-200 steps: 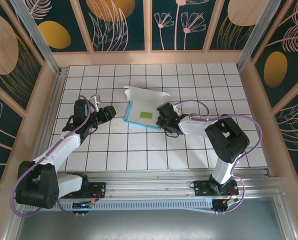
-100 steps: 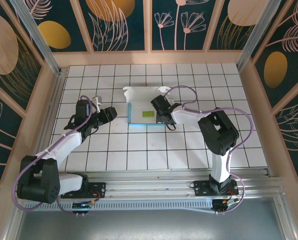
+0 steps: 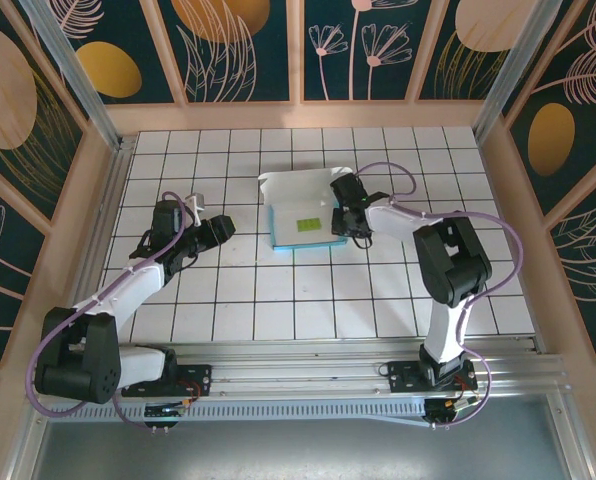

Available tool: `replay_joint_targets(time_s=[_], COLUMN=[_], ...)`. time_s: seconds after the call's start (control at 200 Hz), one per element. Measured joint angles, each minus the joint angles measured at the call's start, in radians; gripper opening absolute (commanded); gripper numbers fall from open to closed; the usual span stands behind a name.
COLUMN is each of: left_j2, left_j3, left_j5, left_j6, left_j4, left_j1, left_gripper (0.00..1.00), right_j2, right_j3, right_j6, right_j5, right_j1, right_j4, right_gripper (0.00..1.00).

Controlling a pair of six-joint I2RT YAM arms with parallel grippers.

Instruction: Fold the paper box

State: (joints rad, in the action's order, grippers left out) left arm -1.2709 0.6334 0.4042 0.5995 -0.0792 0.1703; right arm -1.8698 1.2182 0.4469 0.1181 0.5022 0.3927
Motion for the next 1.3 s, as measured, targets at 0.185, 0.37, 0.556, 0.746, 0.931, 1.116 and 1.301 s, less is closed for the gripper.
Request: replay_joint_targets(time_s=[0.185,0.37,0.556,0.746,0.931,1.116,1.301], left_j2=[0.000,0.000,0.000,0.000,-0.002,-0.006,-0.010], left_j3=[0.000,0.000,-0.006,-0.011,-0.018,-0.024,-0.027], left_j5=[0.000,0.000,0.000,0.000,0.000,0.000,0.000], left_j6=[0.000,0.000,0.001,0.001,0.001,0.002,0.008], left_j4=[0.000,0.000,-0.007,-0.014,-0.026,-0.031,-0.039], left_j1=[0.000,0.000,0.000,0.000,0.000,0.000,0.000], left_gripper=[0.55,0.55,0.56,0.56,0.56,0.56,0.56], right_j2=[0.019,0.000,-0.032,-0.068,-0.090,-0.092,-0.093], right_j3=[0.000,0.012,0.014,0.041,0.064,0.085,0.090], right_j6=[-0.002,-0.021,-0.024,-0.043,-0.058,-0.084,-0.110], right_j5=[-0.015,-0.054,-0.087,-0.094,-0.080,0.005,0.066], right_j1=[-0.024,-0.027,-0.043,-0.050,-0.050,-0.046,-0.031], right_j4=[-0.003,-0.015,-0.038,-0.052,-0.048,-0.019,0.001], right_gripper=[0.42,0.41,0.38,0.28,0.12,0.10,0.00])
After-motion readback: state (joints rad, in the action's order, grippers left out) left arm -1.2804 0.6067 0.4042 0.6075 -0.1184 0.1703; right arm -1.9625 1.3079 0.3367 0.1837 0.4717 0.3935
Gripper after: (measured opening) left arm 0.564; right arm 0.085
